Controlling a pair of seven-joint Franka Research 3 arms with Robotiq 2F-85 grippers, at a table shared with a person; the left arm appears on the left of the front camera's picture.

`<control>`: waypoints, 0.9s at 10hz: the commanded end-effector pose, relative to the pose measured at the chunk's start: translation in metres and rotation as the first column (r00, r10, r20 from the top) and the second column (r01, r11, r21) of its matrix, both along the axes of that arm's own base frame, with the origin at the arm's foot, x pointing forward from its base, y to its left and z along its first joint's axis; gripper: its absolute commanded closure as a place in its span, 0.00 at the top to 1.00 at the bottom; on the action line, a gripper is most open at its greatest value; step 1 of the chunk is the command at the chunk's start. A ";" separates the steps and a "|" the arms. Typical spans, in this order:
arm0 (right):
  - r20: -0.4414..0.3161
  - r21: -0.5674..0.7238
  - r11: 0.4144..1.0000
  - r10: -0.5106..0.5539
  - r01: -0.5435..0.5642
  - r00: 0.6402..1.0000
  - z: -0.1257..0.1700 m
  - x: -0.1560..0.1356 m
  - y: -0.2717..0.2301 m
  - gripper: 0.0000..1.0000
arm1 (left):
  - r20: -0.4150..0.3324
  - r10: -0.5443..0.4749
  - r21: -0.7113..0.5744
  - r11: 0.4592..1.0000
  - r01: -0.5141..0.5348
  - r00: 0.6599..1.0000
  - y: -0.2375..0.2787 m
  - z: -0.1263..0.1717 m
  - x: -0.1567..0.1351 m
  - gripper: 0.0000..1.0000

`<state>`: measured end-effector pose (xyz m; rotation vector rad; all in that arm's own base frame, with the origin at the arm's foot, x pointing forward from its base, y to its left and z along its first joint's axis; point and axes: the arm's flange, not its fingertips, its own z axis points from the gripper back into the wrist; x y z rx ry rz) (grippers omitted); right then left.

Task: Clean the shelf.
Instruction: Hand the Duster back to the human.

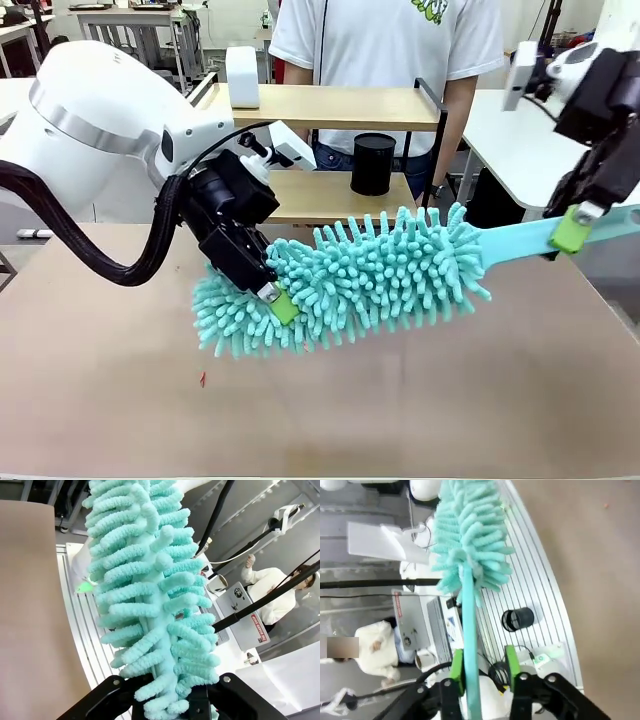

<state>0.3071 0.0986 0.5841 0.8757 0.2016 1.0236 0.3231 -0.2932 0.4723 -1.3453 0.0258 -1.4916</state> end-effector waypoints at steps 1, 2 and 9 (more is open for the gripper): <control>0.033 0.158 0.968 -0.202 0.195 0.979 -0.011 -0.010 -0.037 1.00 | 0.021 -0.001 -0.025 1.000 0.002 1.000 0.013 -0.002 -0.002 0.00; -0.007 0.396 0.820 -0.448 0.414 0.894 -0.015 -0.013 -0.077 1.00 | 0.013 0.010 -0.020 1.000 -0.010 1.000 0.020 -0.005 0.000 0.00; -0.529 0.429 -0.035 -0.820 0.903 0.220 -0.174 -0.054 -0.212 1.00 | -0.046 0.231 -0.105 0.966 -0.234 0.972 0.090 -0.008 0.034 0.00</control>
